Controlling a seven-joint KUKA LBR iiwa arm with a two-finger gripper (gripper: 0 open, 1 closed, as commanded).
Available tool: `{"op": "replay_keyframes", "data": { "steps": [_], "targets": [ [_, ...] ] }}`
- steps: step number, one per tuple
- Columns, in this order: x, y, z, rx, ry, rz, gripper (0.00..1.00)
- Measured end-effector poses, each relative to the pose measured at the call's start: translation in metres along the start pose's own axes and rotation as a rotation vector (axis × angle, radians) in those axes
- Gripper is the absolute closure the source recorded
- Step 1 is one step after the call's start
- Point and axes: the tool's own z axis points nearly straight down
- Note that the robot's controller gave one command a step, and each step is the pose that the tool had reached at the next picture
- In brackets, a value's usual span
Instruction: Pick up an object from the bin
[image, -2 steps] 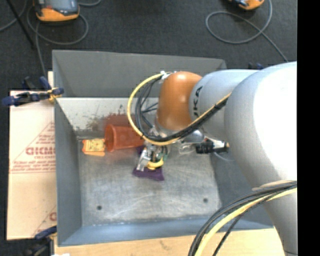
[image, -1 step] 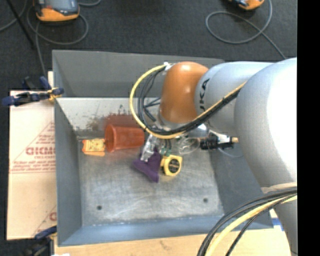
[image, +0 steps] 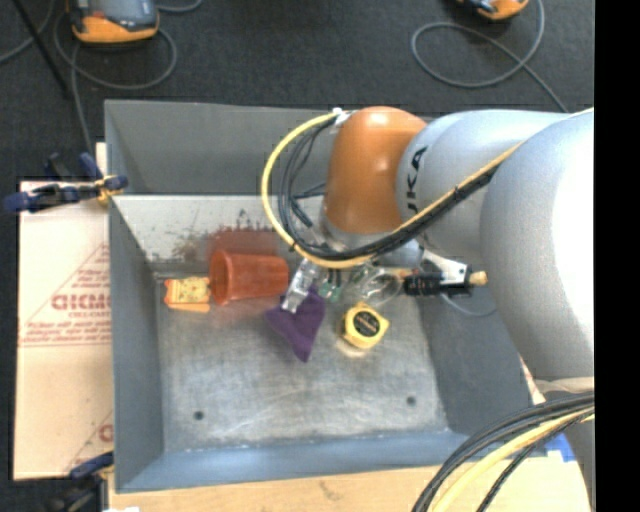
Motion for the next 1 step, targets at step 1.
{"op": "replay_keyframes", "data": {
  "steps": [1],
  "targets": [
    [-0.0004, 0.0099, -0.058, 0.005, 0.005, 0.01, 1.0]
  ]
}}
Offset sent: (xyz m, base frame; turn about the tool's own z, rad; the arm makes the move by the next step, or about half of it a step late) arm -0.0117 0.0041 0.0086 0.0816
